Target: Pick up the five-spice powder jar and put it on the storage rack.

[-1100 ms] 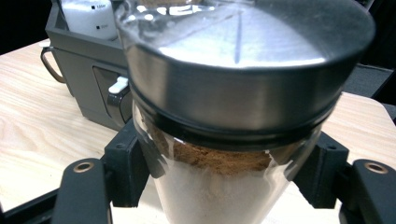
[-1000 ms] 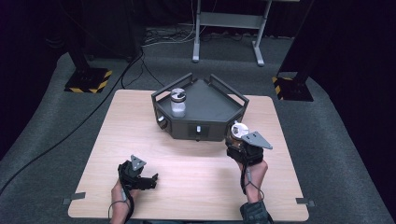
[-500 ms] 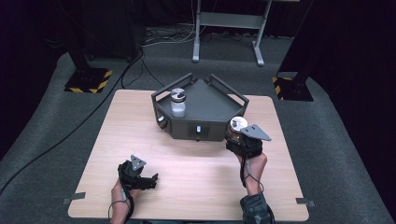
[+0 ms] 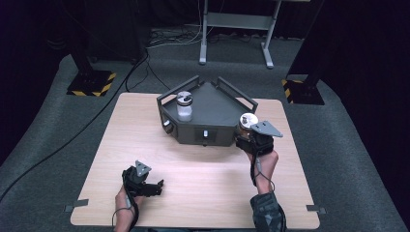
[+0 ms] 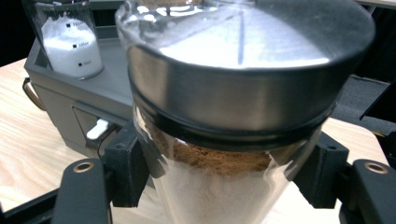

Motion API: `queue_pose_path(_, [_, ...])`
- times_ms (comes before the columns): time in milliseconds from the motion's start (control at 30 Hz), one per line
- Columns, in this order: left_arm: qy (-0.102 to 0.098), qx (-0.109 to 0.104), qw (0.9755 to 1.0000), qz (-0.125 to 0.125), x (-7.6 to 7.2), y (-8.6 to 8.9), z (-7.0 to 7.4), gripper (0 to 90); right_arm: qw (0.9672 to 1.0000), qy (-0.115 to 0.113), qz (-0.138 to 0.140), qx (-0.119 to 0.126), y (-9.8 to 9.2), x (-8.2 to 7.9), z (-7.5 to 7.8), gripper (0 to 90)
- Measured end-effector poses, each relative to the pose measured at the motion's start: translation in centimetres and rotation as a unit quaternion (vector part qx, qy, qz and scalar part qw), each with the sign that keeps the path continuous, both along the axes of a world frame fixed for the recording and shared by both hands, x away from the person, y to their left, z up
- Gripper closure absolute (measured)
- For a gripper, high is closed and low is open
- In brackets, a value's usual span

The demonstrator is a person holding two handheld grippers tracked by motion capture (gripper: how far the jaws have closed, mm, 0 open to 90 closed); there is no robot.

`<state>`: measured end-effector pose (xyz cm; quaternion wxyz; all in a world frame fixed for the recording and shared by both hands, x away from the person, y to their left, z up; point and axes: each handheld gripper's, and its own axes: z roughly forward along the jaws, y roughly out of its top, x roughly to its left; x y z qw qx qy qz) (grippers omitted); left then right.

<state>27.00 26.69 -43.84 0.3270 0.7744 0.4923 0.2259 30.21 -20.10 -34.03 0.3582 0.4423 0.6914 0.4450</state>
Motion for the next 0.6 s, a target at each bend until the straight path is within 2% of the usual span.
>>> queue_pose_path(267, [-0.001,0.001,1.0,0.0,0.0,0.0,0.0,0.6,1.0,-0.001,0.003,-0.003,-0.1,1.0,0.8,29.7])
queue_pose_path(400, [-0.001,0.001,1.0,0.0,0.0,0.0,0.0,0.6,0.9999,0.003,0.01,0.012,-0.5,1.5,1.0,29.6])
queue_pose_path(600, [-0.001,0.002,1.0,0.0,-0.1,-0.1,0.0,0.6,0.9999,0.004,0.011,0.012,-0.5,2.3,1.3,29.6])
